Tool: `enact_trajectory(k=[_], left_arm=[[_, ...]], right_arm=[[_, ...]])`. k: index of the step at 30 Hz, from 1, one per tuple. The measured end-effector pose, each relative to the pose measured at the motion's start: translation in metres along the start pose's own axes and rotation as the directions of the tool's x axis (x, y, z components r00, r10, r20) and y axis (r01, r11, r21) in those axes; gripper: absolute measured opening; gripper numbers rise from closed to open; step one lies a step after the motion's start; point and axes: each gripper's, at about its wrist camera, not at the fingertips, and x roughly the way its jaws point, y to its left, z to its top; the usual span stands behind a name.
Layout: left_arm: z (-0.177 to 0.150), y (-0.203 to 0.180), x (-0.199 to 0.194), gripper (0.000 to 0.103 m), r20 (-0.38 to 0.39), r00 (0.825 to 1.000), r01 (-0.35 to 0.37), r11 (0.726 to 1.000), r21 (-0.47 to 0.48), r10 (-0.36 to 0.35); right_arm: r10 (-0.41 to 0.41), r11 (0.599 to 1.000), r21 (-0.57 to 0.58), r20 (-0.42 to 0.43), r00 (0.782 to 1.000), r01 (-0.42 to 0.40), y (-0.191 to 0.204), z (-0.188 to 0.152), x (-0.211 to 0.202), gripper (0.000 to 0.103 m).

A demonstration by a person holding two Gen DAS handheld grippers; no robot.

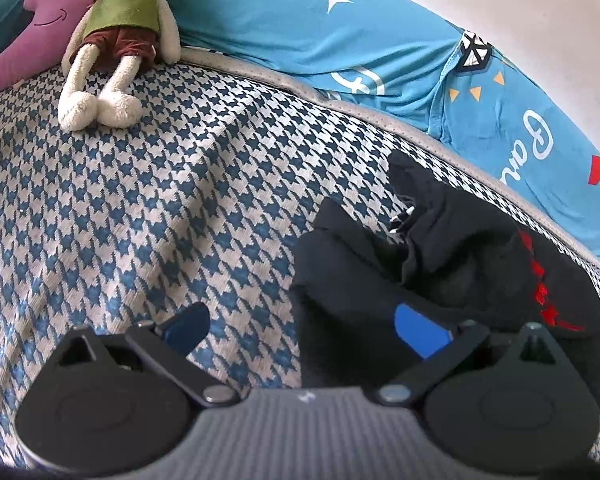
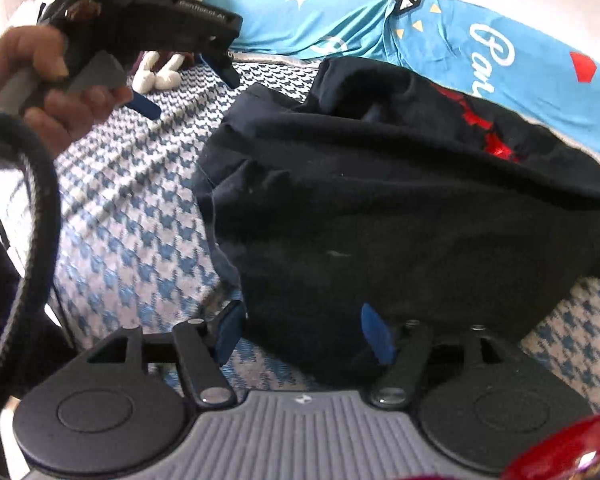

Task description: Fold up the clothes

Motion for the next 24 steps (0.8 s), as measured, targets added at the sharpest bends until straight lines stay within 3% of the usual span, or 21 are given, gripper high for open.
enact_trajectory(k=[2, 4, 6, 8, 19, 24], left_arm=[[0.000, 0.001, 0.001, 0.103, 0.000, 1.000, -0.004, 1.000, -0.005, 0.004], [0.001, 0.002, 0.002, 0.103, -0.002, 1.000, -0.011, 1.000, -0.006, 0.011], [0.001, 0.002, 0.004, 0.103, -0.005, 1.000, -0.017, 1.000, -0.003, 0.017], [0.001, 0.004, 0.005, 0.103, -0.006, 1.000, -0.022, 1.000, -0.002, 0.022], [0.004, 0.019, 0.004, 0.103, -0.004, 0.999, -0.033, 0.998, -0.056, 0.033], [0.003, 0.023, 0.000, 0.103, 0.004, 0.999, -0.038, 0.997, -0.069, 0.039]], right_arm=[[-0.009, 1.000, 0.010, 0.006, 1.000, 0.009, 0.000, 0.000, 0.001, 0.057], [-0.015, 1.000, 0.028, 0.011, 1.000, 0.014, -0.004, 0.002, -0.001, 0.040], [-0.011, 0.999, 0.046, 0.014, 1.000, 0.010, -0.007, 0.003, -0.004, 0.016], [-0.003, 0.997, 0.074, 0.014, 1.000, 0.002, -0.011, 0.002, -0.010, 0.011], [-0.074, 0.967, 0.248, 0.055, 0.996, 0.058, -0.029, -0.033, -0.082, 0.008], [-0.119, 0.931, 0.352, 0.052, 0.992, 0.093, -0.043, -0.040, -0.107, 0.011]])
